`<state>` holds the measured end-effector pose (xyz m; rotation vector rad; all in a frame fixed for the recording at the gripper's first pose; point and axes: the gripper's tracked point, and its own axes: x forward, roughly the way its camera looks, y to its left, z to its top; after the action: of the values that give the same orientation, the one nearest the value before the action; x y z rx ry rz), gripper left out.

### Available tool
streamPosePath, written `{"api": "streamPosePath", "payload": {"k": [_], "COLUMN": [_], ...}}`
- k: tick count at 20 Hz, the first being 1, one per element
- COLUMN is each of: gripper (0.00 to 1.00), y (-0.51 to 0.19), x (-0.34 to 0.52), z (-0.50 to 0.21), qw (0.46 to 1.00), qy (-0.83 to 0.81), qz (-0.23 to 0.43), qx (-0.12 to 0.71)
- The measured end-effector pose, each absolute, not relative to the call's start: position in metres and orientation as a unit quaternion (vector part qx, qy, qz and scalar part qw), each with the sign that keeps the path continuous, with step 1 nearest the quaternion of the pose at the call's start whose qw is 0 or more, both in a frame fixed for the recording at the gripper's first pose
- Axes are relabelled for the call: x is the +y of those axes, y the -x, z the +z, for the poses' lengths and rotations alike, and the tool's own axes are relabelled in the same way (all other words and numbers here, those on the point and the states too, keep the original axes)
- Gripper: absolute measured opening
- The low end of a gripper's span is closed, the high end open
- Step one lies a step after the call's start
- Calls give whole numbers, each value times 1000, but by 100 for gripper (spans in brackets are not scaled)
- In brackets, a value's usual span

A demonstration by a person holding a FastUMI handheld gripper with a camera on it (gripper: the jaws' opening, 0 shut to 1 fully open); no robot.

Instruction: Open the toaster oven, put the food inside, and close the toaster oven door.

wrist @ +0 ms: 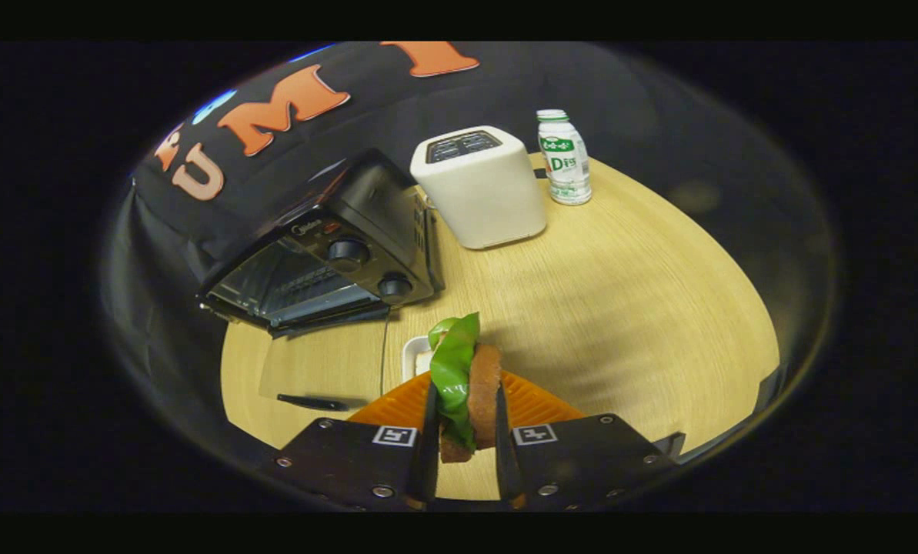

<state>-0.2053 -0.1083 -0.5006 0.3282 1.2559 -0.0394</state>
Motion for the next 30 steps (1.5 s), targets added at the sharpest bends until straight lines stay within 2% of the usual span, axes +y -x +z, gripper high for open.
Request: {"api": "streamPosePath", "payload": {"k": [7, 13, 30], "gripper": [26, 26, 26], "y": [184, 150, 64], "x": [-91, -45, 86], "z": [-450, -409, -496], "qw": [824, 841, 792], "qy": [-174, -241, -435], "qz": [-30, -10, -35], "qx": [538, 484, 427]}}
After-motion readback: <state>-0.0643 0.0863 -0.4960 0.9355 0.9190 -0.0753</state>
